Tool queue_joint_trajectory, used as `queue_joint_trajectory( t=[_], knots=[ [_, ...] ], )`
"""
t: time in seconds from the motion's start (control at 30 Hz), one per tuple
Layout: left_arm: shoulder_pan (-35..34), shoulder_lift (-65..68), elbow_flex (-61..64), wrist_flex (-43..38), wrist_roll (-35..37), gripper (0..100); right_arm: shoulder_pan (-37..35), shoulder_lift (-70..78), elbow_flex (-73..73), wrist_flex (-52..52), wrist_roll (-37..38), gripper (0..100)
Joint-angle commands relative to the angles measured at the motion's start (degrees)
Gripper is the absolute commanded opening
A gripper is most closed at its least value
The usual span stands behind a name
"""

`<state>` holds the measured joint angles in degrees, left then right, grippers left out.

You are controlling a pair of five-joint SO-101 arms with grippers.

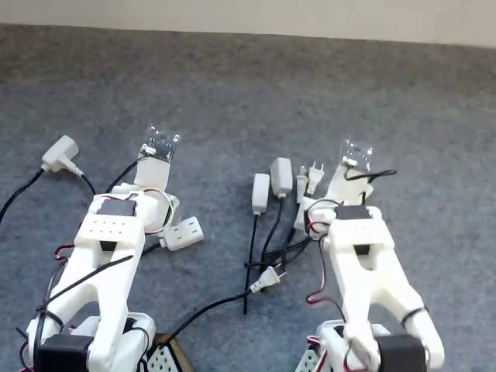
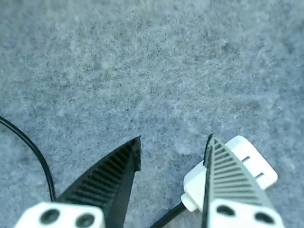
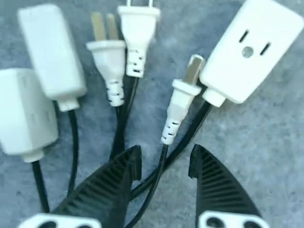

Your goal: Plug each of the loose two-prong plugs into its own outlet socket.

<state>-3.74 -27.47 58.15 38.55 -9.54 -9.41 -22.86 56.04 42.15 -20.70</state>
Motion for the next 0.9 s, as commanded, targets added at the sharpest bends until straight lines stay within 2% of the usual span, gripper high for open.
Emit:
queue_joint_trajectory(
  t=[0.0,0.37,0.53,0.73,0.87],
  knots=[
    [-0.5,-1.5,-0.1,-0.8,0.3,23,0.7,6.3,-6.3,-0.7,0.9,17.6],
    [-0.5,-1.5,-0.1,-0.8,0.3,23,0.8,13.8,-12.7,-0.9,0.9,16.9],
    [-0.4,-1.5,-0.1,-0.8,0.3,23,0.8,14.2,-12.9,-1.0,0.9,0.0],
    [-0.4,-1.5,-0.1,-0.8,0.3,23,0.8,13.6,-12.8,-0.4,1.0,0.7],
    [-0.4,-1.5,-0.1,-0.9,0.3,23,2.0,9.5,-15.5,5.3,1.3,0.8]
  ],
)
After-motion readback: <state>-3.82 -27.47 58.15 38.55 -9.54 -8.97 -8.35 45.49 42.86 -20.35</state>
